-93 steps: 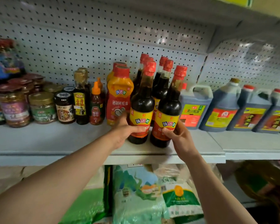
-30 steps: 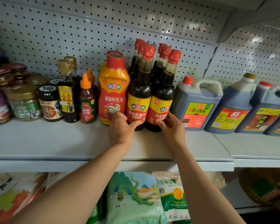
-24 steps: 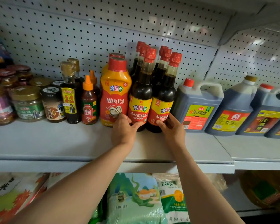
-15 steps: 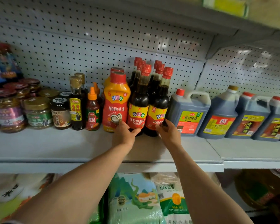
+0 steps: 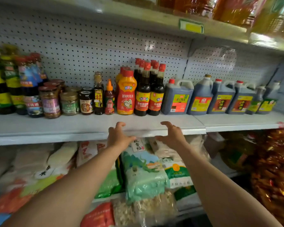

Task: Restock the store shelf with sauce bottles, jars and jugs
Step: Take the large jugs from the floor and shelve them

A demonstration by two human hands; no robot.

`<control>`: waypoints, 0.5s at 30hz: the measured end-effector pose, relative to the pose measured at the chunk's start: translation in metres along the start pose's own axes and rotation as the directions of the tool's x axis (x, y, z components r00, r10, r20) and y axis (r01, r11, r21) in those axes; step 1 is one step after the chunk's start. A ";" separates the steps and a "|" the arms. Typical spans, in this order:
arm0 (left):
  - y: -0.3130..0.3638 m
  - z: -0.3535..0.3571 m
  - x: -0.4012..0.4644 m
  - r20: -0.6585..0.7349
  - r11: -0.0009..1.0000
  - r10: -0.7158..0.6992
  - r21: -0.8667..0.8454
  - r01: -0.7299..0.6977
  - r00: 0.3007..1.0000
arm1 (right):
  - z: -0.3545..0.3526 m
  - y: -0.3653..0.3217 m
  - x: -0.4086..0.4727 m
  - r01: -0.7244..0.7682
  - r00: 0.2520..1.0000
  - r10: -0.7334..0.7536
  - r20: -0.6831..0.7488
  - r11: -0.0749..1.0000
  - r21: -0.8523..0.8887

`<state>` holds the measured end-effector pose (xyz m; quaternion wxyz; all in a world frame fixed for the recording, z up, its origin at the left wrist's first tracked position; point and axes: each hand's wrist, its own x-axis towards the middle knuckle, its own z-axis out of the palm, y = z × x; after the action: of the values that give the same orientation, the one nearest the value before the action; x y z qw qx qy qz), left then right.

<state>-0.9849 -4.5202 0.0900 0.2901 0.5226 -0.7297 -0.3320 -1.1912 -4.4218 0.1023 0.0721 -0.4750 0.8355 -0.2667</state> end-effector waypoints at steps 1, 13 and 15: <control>-0.010 -0.005 -0.016 0.015 1.000 0.015 0.005 -0.015 1.000 | 0.003 -0.002 -0.021 -0.004 1.000 0.005 0.012 1.000 -0.024; -0.134 -0.011 -0.208 0.234 0.946 -0.038 0.322 -0.040 0.972 | 0.058 0.013 -0.242 -0.052 0.957 0.109 0.268 0.976 -0.212; -0.143 -0.008 -0.231 0.257 0.944 -0.049 0.327 -0.039 0.965 | 0.064 0.023 -0.267 -0.086 0.942 0.151 0.298 0.972 -0.221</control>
<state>-0.8315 -4.3346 -0.0358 0.0989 0.5171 -0.8054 -0.2724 -1.0410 -4.2148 0.0004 0.1704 -0.4647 0.8636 -0.0958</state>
